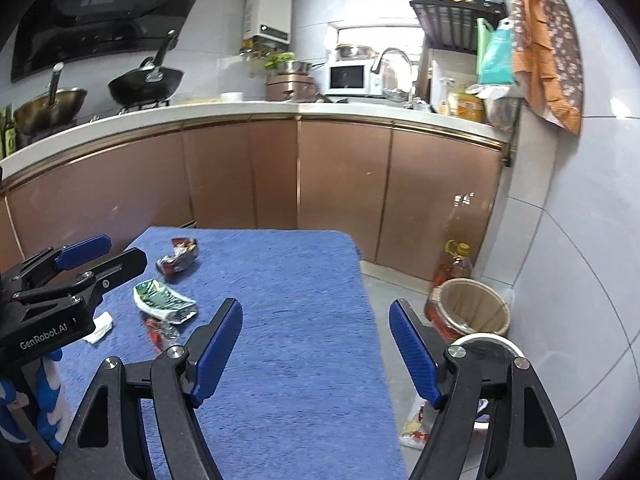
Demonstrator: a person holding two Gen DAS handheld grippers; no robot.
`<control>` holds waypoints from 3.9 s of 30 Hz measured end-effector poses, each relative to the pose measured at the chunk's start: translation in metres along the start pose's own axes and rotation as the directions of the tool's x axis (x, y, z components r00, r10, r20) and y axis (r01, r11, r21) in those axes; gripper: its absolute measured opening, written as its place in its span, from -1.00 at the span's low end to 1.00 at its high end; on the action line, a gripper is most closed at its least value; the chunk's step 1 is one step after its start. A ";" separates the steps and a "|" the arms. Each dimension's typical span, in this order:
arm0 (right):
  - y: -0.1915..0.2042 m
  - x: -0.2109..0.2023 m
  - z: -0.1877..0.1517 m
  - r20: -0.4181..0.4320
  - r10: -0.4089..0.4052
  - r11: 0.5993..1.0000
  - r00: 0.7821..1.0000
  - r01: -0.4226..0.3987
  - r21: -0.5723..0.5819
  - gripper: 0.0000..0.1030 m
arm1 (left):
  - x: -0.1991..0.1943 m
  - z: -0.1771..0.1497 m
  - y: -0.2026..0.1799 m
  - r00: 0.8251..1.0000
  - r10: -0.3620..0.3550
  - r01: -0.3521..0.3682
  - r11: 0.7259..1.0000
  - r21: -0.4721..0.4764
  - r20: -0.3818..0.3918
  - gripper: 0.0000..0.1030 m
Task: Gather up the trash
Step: 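Move both open tools back over the table toward the tissue and carton, then grasp the white tissue with the left tool while the right tool grasps the green milk carton, then carry the tissue and milk carton over to the white-rimmed bin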
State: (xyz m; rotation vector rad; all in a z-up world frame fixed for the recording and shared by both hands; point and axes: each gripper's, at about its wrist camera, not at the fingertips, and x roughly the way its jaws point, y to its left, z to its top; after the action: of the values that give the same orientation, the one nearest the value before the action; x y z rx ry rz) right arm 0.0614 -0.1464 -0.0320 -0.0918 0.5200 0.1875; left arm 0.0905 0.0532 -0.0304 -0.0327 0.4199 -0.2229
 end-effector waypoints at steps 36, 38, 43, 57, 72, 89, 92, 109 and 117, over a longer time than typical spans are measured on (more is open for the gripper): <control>0.127 0.135 0.001 -0.265 0.322 0.907 0.909 -0.377 -0.188 0.54 | 0.022 -0.102 0.183 0.929 0.257 -0.282 0.957 -0.061 -0.268 0.34; 0.144 0.151 0.002 -0.295 0.354 0.886 0.887 -0.419 -0.196 0.54 | 0.029 -0.107 0.188 0.926 0.244 -0.272 0.960 -0.063 -0.289 0.34; 0.184 0.188 -0.004 -0.377 0.386 0.837 0.842 -0.492 -0.240 0.54 | 0.042 -0.115 0.192 0.921 0.220 -0.250 0.966 -0.057 -0.321 0.34; 0.210 0.258 -0.014 -0.489 0.361 0.814 0.794 -0.524 -0.251 0.52 | 0.077 -0.123 0.201 0.882 0.147 -0.209 0.974 -0.091 -0.448 0.33; 0.140 0.284 0.012 -0.463 0.431 0.861 0.775 -0.507 -0.047 -0.34 | 0.077 -0.123 0.204 0.880 0.158 -0.227 0.968 -0.104 -0.448 -0.16; 0.095 0.252 0.010 -0.375 0.446 0.872 0.813 -0.488 -0.020 -0.68 | 0.078 -0.121 0.189 0.873 0.205 -0.243 0.970 -0.030 -0.442 -0.75; 0.084 0.236 0.009 -0.359 0.451 0.875 0.817 -0.485 -0.005 -0.68 | 0.074 -0.120 0.187 0.874 0.201 -0.249 0.967 -0.053 -0.443 -0.77; 0.025 0.138 -0.009 -0.257 0.480 0.876 0.838 -0.473 0.093 -0.69 | 0.034 -0.086 0.120 0.923 0.129 -0.163 0.985 -0.065 -0.363 -0.78; -0.004 0.104 -0.003 -0.206 0.441 0.898 0.874 -0.432 0.088 -0.69 | 0.038 -0.066 0.070 0.939 0.055 -0.067 0.997 -0.023 -0.339 -0.78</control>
State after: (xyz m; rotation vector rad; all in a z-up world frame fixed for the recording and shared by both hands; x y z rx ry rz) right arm 0.1491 -0.1344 -0.0867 0.0477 0.7642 0.6167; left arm 0.1120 0.1139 -0.1110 -0.0151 0.7671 -0.1595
